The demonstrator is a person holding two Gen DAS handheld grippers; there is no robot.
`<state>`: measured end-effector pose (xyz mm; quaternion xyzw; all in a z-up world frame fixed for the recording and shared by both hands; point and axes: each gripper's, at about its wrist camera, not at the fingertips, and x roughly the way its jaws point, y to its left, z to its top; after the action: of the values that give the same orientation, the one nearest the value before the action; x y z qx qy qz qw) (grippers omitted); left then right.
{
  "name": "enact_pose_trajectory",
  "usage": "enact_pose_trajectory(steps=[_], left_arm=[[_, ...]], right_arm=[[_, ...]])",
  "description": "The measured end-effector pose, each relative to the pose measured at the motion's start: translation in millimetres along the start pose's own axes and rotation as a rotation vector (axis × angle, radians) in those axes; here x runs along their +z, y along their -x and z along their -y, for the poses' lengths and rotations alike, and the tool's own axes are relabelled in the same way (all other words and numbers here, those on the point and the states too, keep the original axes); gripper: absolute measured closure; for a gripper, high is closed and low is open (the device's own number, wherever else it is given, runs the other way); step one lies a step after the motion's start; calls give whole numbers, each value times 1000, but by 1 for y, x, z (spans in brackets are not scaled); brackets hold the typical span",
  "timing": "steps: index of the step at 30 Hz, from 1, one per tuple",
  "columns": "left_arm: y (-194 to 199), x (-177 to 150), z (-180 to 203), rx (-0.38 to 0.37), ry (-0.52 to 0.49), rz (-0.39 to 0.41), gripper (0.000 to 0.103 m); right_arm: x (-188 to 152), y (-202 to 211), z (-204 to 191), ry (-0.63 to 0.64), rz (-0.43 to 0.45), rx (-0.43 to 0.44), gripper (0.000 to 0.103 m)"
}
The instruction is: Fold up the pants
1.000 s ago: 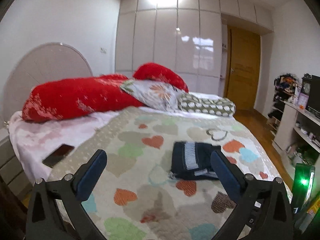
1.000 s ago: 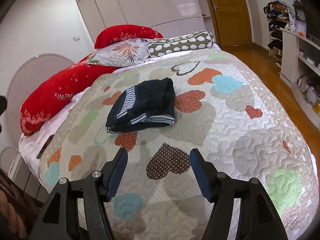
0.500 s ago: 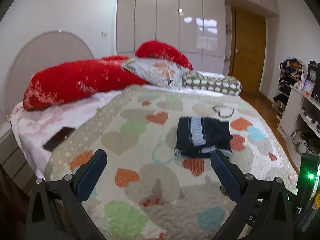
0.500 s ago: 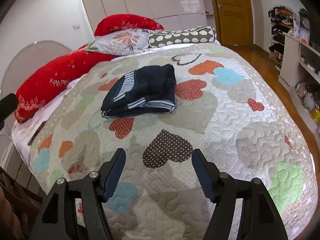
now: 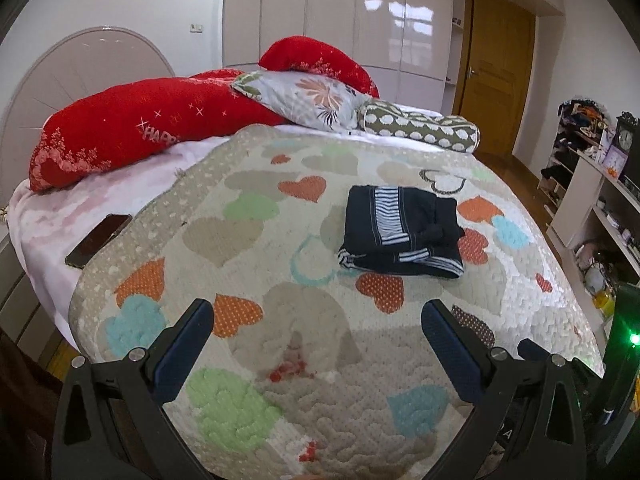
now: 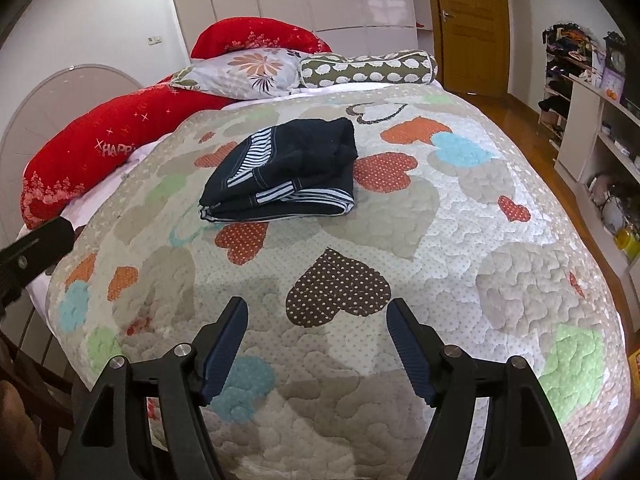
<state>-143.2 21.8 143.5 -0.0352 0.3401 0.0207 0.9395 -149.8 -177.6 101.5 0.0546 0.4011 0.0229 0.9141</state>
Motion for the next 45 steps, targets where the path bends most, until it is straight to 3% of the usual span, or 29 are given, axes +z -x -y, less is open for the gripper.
enact_pose_trajectory(steps=[21,33,45], left_arm=[[-26,-13,-3,-13,9,-102,0],[-60,-24,-15,-15,45,-189,0],[-68,-18,-10,-23,6,-179,0]], right_arm=[[-6,-11,-6,33,-33,-37,23],[-12,-34,-2,40,-72,-76,22],[-6,-45,-8,75,-73,-78,22]])
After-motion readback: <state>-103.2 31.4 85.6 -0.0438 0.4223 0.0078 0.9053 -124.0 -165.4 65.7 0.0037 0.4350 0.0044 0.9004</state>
